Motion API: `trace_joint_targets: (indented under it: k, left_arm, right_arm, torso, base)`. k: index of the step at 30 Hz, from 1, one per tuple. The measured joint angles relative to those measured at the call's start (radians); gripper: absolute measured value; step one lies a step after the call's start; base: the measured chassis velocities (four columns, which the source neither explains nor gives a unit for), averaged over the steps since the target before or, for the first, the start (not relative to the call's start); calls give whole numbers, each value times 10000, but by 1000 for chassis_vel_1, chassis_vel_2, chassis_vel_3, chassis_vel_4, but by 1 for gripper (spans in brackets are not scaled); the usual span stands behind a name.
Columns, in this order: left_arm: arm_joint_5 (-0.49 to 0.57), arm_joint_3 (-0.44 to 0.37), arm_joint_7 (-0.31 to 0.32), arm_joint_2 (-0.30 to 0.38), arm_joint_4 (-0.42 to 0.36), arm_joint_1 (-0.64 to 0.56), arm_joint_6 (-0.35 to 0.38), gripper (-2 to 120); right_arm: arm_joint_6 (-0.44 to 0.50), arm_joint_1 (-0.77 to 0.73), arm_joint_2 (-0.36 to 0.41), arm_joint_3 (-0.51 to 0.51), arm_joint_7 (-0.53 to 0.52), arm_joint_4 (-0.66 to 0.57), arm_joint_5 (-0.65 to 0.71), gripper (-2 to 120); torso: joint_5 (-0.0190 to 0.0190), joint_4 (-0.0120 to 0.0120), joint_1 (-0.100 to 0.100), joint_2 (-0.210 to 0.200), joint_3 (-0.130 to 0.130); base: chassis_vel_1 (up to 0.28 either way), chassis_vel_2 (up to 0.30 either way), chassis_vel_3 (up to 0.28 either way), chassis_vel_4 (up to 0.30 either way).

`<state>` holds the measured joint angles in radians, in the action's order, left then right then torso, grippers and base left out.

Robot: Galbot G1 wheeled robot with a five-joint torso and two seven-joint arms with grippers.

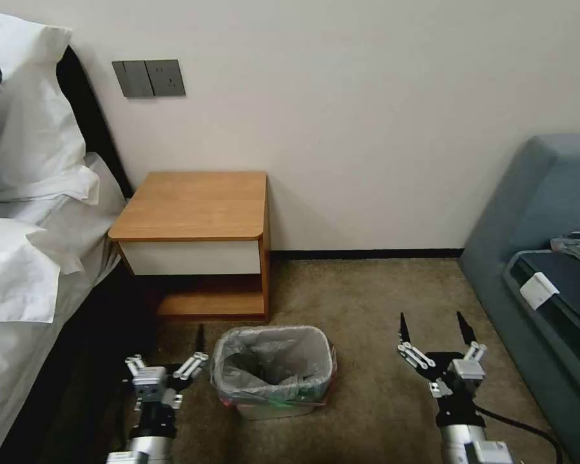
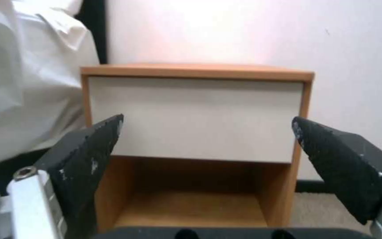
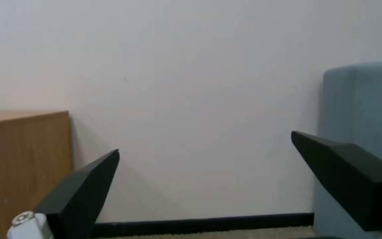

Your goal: Pick up the garbage bag from the table and place it over the trash can.

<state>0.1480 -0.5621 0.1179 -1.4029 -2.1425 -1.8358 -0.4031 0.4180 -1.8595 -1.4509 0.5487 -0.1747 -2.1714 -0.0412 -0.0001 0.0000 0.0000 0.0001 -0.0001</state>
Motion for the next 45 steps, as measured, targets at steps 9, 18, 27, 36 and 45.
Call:
trace_joint_targets:
  k: [9,18,27,36,45]
  left_arm:
    - [46,-535,-35,-418,-981,-401,623,100]
    - [9,-743,-312,-486,-1027,-552,707,100]
    - [6,-732,-313,-481,-1019,-544,713,100]
    - [5,-723,-312,-475,-1009,-540,717,100]
    - [5,-715,-310,-470,-1003,-534,718,100]
  right_arm:
    - [750,-1493,-157,139,-13,-732,154,100]
    - [746,-1595,-118,-61,9,-851,206,100]
    - [712,-1567,-105,-71,-2,-851,204,100]
    - [695,-1553,-99,-77,-9,-848,205,100]
    - [687,-1546,-94,-80,-17,-841,208,100]
  torso:
    - [0,0,0,0,0]
    - [1,1,0,0,1]
    - [1,1,0,0,1]
    - [1,0,0,0,1]
    - [1,0,0,0,1]
  base:
    - [0,0,0,0]
    - [0,0,0,0]
    - [0,0,0,0]
    - [0,0,0,0]
    - [0,0,0,0]
